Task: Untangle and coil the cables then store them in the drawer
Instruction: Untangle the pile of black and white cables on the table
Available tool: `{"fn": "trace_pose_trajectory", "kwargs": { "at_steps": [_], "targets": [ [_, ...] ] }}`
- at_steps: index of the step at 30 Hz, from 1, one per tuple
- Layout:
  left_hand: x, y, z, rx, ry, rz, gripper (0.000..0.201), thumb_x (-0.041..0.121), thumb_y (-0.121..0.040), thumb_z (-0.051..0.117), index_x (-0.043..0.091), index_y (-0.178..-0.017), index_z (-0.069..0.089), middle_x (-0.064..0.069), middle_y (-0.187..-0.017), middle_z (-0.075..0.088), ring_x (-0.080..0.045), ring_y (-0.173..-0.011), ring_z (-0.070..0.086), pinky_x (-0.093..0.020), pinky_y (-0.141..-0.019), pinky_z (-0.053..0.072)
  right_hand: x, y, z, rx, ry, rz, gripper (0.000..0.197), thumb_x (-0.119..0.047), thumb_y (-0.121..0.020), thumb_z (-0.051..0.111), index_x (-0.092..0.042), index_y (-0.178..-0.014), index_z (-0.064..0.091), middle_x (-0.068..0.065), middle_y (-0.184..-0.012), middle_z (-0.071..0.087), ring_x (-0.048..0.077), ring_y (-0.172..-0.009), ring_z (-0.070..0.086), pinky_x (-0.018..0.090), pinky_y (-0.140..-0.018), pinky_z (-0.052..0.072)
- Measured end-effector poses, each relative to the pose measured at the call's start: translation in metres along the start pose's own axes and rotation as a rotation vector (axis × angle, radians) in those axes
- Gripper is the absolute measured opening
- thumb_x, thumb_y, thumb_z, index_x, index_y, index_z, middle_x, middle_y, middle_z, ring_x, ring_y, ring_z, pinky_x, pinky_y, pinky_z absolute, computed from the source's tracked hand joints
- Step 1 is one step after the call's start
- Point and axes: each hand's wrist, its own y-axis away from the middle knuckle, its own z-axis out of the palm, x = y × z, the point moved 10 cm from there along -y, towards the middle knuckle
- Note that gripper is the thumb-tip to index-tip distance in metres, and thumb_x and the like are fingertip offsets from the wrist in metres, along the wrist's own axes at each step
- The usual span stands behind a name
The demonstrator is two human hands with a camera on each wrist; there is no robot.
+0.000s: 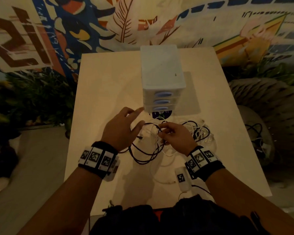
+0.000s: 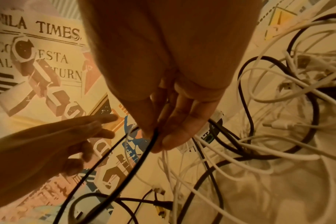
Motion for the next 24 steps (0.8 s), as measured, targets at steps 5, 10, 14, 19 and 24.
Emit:
{"fn": "trace_pose_trajectory", "kwargs": {
  "at_steps": [5, 10, 14, 19, 24],
  "targets": [
    [0.002, -0.016, 0.034, -0.275, -0.091, 0.036, 0.028, 0.039, -0.104, 0.049, 0.030, -0.116, 0.073, 0.002, -0.094, 0.064, -0.023, -0.095, 0.058, -0.031, -0.075, 0.040, -0.008, 0.008, 0.001, 0.027, 0.031, -0.031, 0.015, -0.024, -0.085, 0.079, -0.020, -0.097, 0.070, -0.001, -0.076, 0.076, 0.016, -0.069, 0.075, 0.039, -0.073, 0.062],
    [-0.029, -0.016, 0.011, -0.065, 0.026, -0.116, 0.018, 0.029, -0.104, 0.048, 0.025, -0.107, 0.065, 0.003, -0.094, 0.067, -0.021, -0.084, 0.062, -0.037, -0.073, 0.050, -0.013, 0.011, -0.014, 0.077, 0.338, -0.199, 0.021, -0.042, -0.084, 0.078, -0.025, -0.079, 0.067, -0.009, -0.073, 0.066, 0.004, -0.069, 0.064, 0.030, -0.070, 0.054],
    [-0.039, -0.014, -0.014, 0.062, 0.122, -0.148, 0.014, 0.027, -0.106, 0.046, 0.025, -0.110, 0.060, 0.014, -0.090, 0.064, -0.009, -0.072, 0.056, -0.020, -0.059, 0.038, -0.011, 0.026, 0.003, -0.162, 0.422, -0.285, 0.023, -0.042, -0.092, 0.066, -0.023, -0.080, 0.073, -0.010, -0.090, 0.067, 0.005, -0.081, 0.061, 0.024, -0.072, 0.049],
    [-0.014, -0.008, -0.020, 0.019, 0.242, 0.023, 0.014, 0.022, -0.104, 0.051, 0.026, -0.111, 0.063, 0.018, -0.091, 0.061, 0.009, -0.080, 0.055, -0.006, -0.066, 0.039, -0.017, 0.018, -0.006, -0.102, 0.132, -0.149, 0.033, -0.048, -0.100, 0.049, -0.029, -0.117, 0.070, -0.008, -0.096, 0.075, 0.003, -0.089, 0.069, 0.026, -0.081, 0.055],
    [-0.006, -0.008, -0.022, 0.065, 0.238, 0.045, 0.013, 0.028, -0.103, 0.054, 0.028, -0.112, 0.064, 0.016, -0.094, 0.063, -0.002, -0.078, 0.054, -0.013, -0.068, 0.044, -0.047, 0.011, 0.019, -0.157, 0.325, -0.262, 0.017, -0.035, -0.101, 0.058, -0.025, -0.098, 0.072, -0.007, -0.084, 0.072, 0.004, -0.079, 0.067, 0.031, -0.077, 0.054]
  ]
}}
